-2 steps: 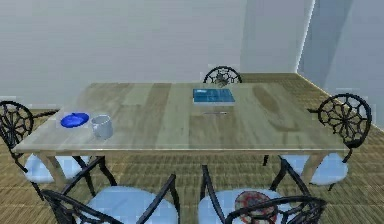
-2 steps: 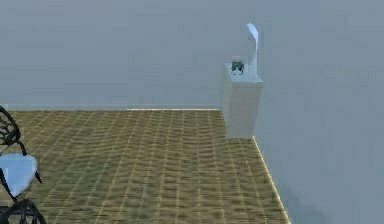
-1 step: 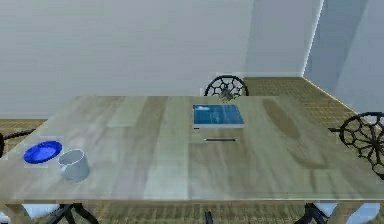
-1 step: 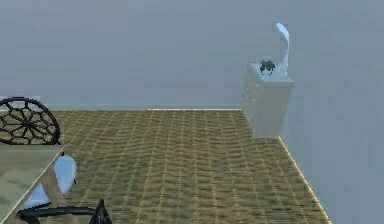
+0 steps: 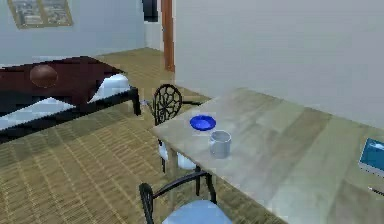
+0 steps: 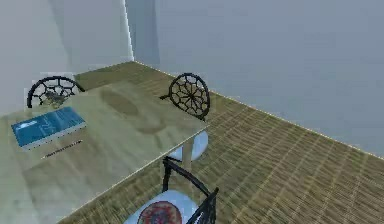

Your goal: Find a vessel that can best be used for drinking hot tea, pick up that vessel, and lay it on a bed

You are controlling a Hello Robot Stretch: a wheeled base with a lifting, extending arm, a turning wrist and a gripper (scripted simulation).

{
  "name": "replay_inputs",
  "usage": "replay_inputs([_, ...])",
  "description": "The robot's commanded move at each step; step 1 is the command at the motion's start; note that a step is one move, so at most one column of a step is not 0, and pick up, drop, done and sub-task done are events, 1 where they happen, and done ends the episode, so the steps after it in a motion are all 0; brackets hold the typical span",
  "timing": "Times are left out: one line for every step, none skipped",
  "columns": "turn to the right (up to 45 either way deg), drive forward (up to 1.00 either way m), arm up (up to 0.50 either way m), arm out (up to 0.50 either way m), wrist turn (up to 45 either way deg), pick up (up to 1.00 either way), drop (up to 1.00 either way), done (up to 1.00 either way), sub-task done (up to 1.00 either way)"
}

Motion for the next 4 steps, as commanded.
replay_inputs([-45.0, 0.00, 0.00, 0.00, 0.0, 0.00, 0.00, 0.00, 0.00])
replay_inputs([-30.0, 0.00, 0.00, 0.00, 0.0, 0.00, 0.00, 0.00, 0.00])
replay_inputs([0.0, 0.00, 0.50, 0.00, 0.0, 0.00, 0.00, 0.00, 0.00])
replay_inputs([0.0, 0.00, 0.38, 0.00, 0.0, 0.00, 0.00, 0.00, 0.00])
